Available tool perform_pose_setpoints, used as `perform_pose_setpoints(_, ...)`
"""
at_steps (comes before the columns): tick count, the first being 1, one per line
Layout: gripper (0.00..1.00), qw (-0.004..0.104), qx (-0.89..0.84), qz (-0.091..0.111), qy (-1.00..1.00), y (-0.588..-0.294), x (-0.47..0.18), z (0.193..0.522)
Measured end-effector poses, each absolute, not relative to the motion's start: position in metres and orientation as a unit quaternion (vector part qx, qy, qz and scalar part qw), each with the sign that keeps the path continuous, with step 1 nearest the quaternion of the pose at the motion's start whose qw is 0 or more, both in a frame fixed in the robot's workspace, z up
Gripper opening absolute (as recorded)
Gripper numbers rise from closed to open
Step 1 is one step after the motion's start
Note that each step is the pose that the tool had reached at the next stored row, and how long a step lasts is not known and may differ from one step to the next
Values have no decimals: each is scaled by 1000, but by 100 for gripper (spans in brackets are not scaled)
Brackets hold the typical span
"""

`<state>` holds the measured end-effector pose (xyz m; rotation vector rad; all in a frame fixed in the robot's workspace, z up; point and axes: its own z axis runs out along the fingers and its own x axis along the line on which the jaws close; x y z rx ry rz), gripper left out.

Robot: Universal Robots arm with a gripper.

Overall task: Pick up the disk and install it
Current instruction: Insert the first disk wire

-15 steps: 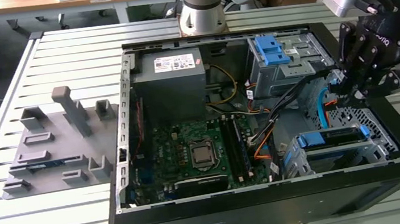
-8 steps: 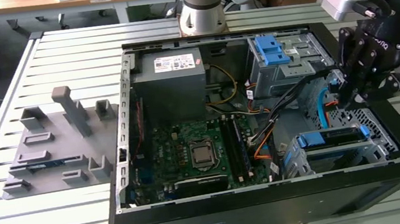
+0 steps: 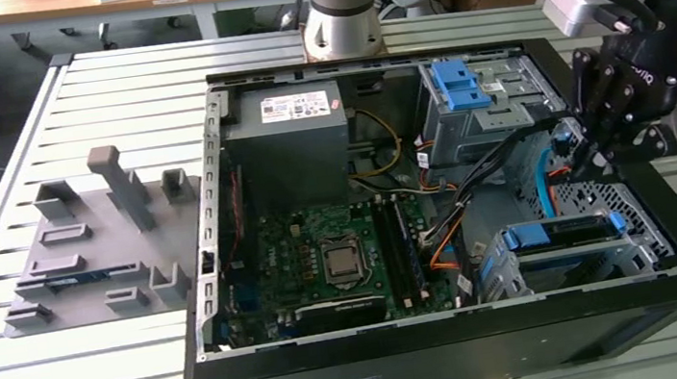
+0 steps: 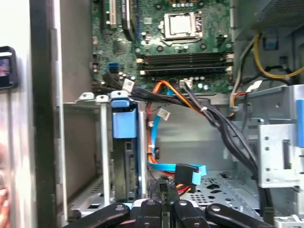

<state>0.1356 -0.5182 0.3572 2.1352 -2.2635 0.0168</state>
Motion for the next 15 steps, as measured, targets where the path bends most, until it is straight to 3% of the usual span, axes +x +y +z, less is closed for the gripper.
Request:
perform_pose_setpoints(2, 16, 11, 686, 1, -727, -518, 136, 356)
perform_pose_setpoints(15, 16, 11, 686, 1, -727, -525, 136, 347)
